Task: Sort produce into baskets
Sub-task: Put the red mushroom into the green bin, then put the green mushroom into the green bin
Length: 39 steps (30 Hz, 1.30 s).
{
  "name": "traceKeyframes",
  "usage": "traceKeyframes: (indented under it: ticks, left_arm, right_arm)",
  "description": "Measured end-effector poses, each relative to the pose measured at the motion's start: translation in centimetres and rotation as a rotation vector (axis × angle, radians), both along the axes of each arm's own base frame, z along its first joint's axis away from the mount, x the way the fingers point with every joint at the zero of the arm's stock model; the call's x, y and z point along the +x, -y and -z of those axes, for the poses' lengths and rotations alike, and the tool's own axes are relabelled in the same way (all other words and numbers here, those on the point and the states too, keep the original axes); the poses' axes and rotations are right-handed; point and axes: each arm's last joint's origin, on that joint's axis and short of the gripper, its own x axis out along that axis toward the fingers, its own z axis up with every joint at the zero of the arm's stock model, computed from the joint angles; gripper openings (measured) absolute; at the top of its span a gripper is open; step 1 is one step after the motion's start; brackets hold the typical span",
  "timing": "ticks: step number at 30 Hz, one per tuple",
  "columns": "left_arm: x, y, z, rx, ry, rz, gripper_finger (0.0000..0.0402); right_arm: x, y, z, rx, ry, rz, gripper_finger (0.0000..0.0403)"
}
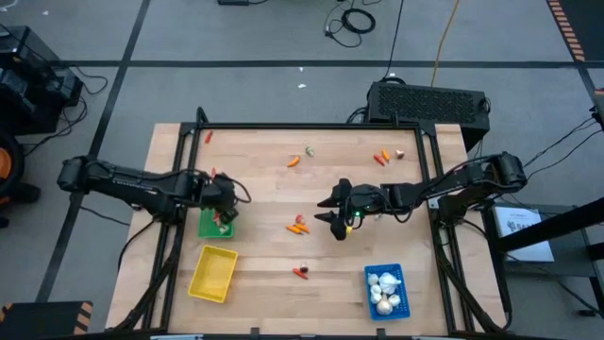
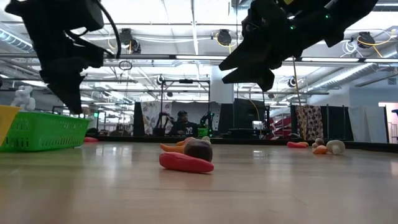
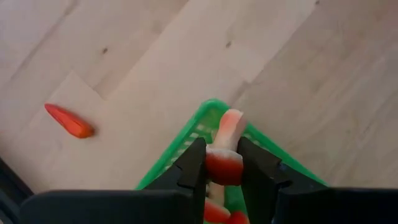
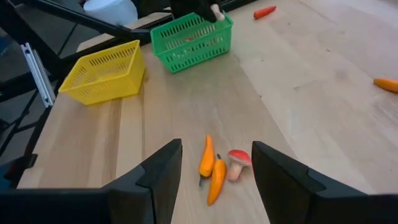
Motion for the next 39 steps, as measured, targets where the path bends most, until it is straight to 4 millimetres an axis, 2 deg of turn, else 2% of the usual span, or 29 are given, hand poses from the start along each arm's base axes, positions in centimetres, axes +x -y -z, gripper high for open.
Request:
traceKeyframes:
  ticks: [15,26,32,36,39]
  left_arm:
    - [-0.7,2.5,0.1,-0.020,-0.009,0.036,0.0079]
    - [-0.9,3.7,0.1,0.009,-0.021,0.156,0.0163]
    - [-1.0,3.8,0.0,0.054,-0.025,0.197,0.0175]
    - [-0.8,3.7,0.0,0.093,-0.009,0.200,0.0175]
    - [-0.4,3.7,-0.2,0.154,0.032,0.220,0.0175]
  right_arm:
    - [0.1,0.5,-0.1,0.055,0.015,0.043,0.0185]
    - [0.1,0.5,-0.1,0.138,0.020,0.084,0.0185]
    - [0.0,0.0,-0.1,0.137,0.013,0.074,0.0185]
    - [-0.5,-0.7,0.2,0.162,-0.058,0.063,0.0185]
    - [-1.3,-0.7,0.0,0.207,-0.194,0.113,0.0185]
